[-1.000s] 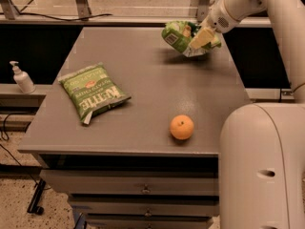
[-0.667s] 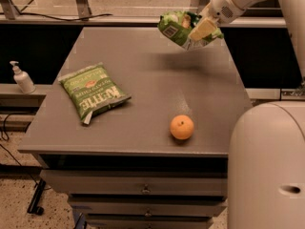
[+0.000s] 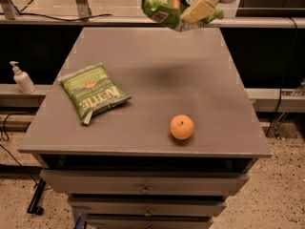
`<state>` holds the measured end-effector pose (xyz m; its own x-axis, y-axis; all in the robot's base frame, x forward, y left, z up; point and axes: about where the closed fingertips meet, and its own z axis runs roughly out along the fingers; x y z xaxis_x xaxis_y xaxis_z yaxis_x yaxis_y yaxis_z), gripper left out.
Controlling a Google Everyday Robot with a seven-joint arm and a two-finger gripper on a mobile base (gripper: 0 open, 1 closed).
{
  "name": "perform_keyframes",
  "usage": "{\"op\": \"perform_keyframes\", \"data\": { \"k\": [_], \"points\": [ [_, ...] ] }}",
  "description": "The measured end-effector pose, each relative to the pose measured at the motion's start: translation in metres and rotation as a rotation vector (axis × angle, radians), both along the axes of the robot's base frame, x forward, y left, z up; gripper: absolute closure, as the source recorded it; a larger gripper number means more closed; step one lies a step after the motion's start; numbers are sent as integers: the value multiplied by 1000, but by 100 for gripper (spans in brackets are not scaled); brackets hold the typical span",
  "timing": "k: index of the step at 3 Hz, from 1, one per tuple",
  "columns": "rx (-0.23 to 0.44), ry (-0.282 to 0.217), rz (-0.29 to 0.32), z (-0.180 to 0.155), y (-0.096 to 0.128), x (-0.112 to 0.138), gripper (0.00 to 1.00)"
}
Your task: Move green rice chip bag near green jalapeno chip bag
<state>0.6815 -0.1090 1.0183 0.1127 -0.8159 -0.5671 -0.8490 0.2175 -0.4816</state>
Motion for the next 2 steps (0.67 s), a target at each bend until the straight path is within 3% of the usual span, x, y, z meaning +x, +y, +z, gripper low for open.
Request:
{"op": "perform_keyframes", "data": {
  "k": [1, 2],
  "points": [
    [6, -116, 44, 24, 44, -36, 100],
    [-1, -73, 91, -9, 74, -46, 100]
  ]
}}
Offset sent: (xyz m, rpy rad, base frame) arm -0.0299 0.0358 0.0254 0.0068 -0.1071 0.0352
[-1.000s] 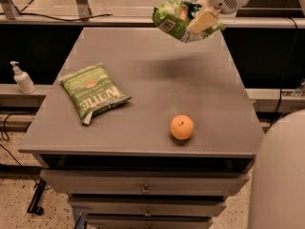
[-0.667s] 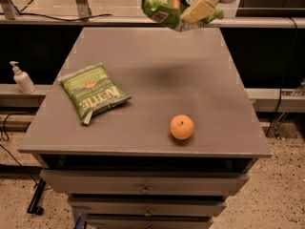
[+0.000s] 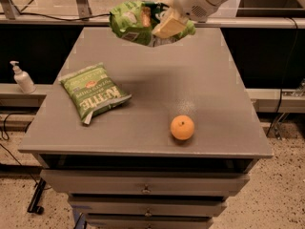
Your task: Move green rice chip bag near green jalapeno chip bag
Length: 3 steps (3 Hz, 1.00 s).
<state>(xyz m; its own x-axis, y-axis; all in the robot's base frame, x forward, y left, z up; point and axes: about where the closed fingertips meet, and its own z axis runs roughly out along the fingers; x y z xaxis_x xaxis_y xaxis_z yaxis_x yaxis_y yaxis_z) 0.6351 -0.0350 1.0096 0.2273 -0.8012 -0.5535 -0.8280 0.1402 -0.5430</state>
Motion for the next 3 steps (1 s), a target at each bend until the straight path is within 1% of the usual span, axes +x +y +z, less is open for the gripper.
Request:
{"op": "perform_keyframes", "data": {
  "k": [1, 2, 3],
  "points": [
    [-3, 4, -2, -1, -2, 0, 100],
    [17, -23, -21, 0, 2, 3, 100],
    [27, -49, -25, -16, 23, 12, 100]
  ]
}}
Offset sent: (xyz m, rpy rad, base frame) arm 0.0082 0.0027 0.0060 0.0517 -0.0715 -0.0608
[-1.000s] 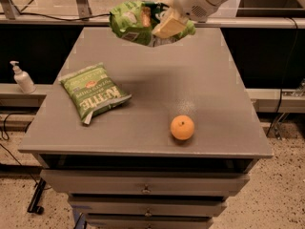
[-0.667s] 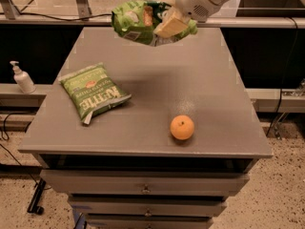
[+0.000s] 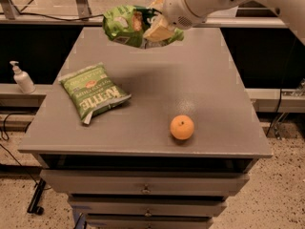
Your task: Move green rice chip bag near green jalapeno chip bag
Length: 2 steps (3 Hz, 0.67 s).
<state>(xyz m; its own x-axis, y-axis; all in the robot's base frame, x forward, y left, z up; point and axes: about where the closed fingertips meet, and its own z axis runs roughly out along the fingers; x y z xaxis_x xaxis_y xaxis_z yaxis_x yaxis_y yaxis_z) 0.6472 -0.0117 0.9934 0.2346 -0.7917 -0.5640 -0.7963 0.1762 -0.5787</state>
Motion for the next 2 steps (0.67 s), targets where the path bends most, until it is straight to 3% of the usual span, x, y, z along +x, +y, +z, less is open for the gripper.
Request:
{"op": "perform_keyframes", "data": {
  "k": [2],
  "points": [
    [-59, 11, -2, -63, 32, 32, 100]
  ]
}}
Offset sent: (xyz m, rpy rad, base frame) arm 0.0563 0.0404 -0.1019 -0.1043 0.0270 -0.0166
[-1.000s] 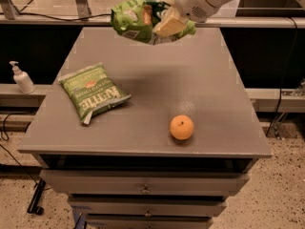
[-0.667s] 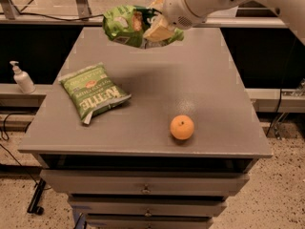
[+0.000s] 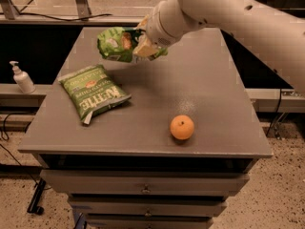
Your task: Move green rice chip bag near green jalapeno chip bag
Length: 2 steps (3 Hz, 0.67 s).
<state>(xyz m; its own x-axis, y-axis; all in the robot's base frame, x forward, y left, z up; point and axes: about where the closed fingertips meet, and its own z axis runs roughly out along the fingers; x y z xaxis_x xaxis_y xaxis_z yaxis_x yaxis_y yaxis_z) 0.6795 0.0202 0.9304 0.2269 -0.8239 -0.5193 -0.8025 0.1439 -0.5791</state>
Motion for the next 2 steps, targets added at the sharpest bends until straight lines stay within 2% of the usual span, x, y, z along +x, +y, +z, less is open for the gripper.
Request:
{"op": "perform_keyframes", "data": {
  "k": [2],
  "points": [
    [-27, 61, -1, -49, 18, 10, 100]
  ]
}}
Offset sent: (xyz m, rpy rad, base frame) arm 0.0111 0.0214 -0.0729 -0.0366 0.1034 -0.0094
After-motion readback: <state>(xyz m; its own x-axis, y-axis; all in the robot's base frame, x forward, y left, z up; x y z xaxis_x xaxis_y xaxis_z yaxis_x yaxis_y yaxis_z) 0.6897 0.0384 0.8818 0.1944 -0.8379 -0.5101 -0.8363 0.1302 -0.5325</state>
